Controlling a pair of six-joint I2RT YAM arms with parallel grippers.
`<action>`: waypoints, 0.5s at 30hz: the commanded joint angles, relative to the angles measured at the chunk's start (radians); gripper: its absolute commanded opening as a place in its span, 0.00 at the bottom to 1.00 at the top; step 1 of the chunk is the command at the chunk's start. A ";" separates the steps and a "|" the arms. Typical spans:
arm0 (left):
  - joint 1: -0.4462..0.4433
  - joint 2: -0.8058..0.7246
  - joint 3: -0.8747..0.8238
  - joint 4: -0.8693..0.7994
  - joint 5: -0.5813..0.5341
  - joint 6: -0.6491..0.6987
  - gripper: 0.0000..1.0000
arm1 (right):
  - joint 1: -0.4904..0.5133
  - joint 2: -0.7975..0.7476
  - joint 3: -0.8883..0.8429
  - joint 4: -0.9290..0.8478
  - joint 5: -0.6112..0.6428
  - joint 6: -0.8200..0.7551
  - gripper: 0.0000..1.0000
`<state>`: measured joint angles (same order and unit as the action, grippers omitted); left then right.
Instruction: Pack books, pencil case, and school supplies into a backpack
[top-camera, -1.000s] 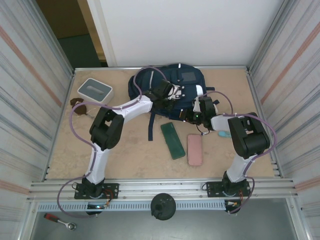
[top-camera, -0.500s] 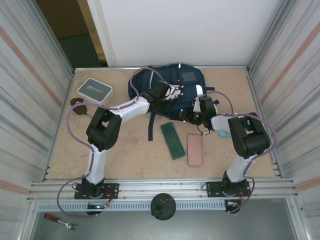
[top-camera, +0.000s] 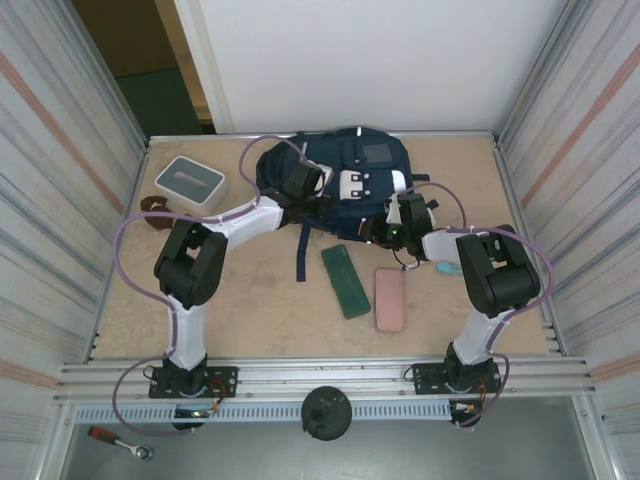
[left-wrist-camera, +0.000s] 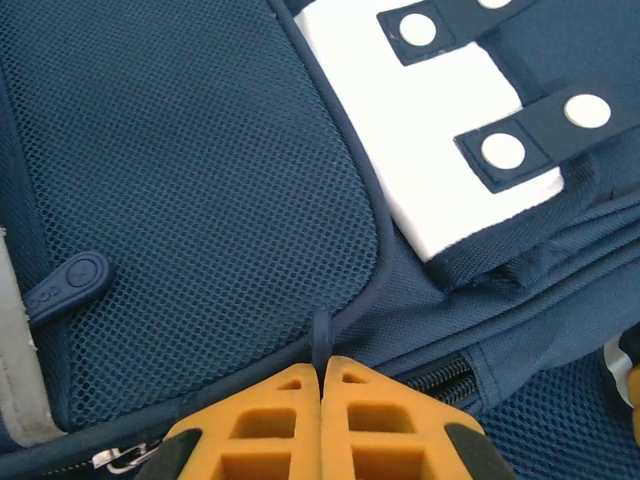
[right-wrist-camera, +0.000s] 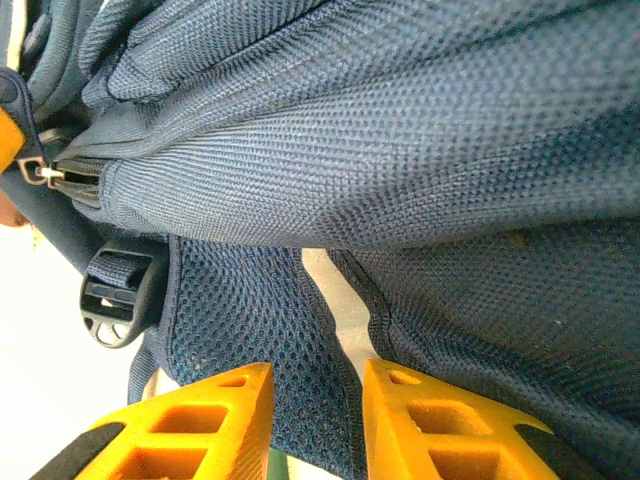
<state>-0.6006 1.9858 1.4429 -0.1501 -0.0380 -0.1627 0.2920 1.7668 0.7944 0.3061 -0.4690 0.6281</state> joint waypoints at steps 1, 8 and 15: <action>0.027 -0.074 -0.035 0.053 -0.031 -0.029 0.00 | -0.014 -0.009 -0.028 -0.097 0.021 0.006 0.30; 0.033 -0.081 -0.043 0.076 0.085 -0.078 0.00 | -0.023 -0.054 0.001 -0.129 -0.008 0.001 0.35; 0.036 -0.102 -0.078 0.098 0.111 -0.133 0.00 | -0.026 -0.109 0.020 -0.108 -0.045 0.072 0.44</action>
<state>-0.5747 1.9514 1.3785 -0.0875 0.0509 -0.2531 0.2741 1.7023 0.7944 0.2264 -0.4938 0.6498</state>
